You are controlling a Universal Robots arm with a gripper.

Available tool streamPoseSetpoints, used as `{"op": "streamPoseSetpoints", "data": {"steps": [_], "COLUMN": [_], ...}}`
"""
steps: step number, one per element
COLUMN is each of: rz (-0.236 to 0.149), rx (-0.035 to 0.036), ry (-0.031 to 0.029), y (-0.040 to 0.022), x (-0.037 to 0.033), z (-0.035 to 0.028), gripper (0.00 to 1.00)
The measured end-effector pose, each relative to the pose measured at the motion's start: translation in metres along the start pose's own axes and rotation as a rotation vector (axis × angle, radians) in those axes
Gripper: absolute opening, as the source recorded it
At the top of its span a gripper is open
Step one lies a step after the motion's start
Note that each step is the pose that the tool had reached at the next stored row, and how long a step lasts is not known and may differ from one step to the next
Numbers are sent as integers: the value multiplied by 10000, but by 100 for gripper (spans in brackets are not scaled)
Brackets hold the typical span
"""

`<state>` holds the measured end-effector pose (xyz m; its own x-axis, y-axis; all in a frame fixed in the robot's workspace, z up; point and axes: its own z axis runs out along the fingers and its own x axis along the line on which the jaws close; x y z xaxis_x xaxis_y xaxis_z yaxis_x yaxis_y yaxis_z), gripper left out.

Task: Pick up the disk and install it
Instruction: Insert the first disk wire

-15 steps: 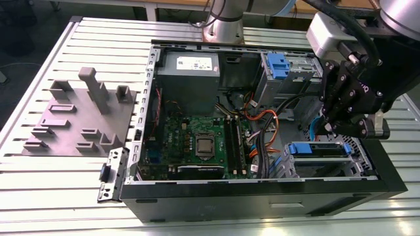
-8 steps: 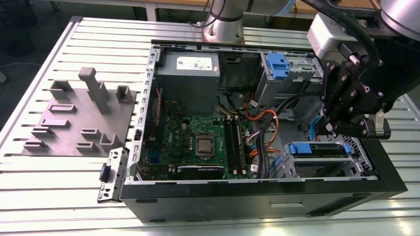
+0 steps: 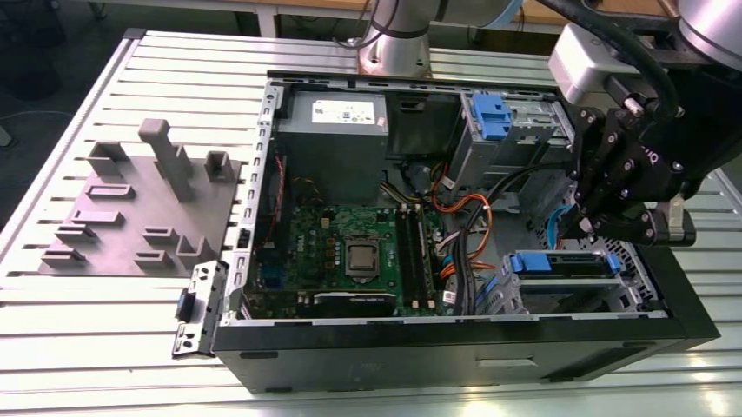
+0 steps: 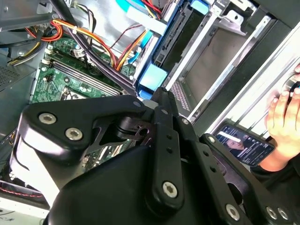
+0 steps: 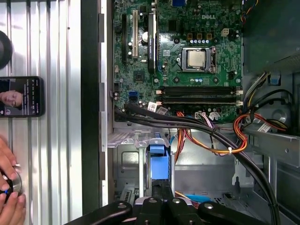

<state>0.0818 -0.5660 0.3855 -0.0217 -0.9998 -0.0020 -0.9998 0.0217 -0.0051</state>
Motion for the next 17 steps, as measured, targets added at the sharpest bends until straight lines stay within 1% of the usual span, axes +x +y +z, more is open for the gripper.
{"op": "streamPoseSetpoints", "data": {"steps": [2, 6, 7, 10, 12, 13, 14, 17], "rz": [0, 1, 1, 0, 0, -1, -1, 1], "rx": [0, 0, 0, 0, 0, 0, -1, -17], "ry": [1, 0, 2, 2, -1, -2, -1, 1], "y": [-22, -24, -25, -25, -28, -41, -67, -172], "x": [-1, -1, 0, -1, -1, -2, -5, -21], "z": [0, 0, -5, -58, -58, -57, -56, -45], "gripper": [11, 11, 11, 11, 11, 11, 11, 11]}}
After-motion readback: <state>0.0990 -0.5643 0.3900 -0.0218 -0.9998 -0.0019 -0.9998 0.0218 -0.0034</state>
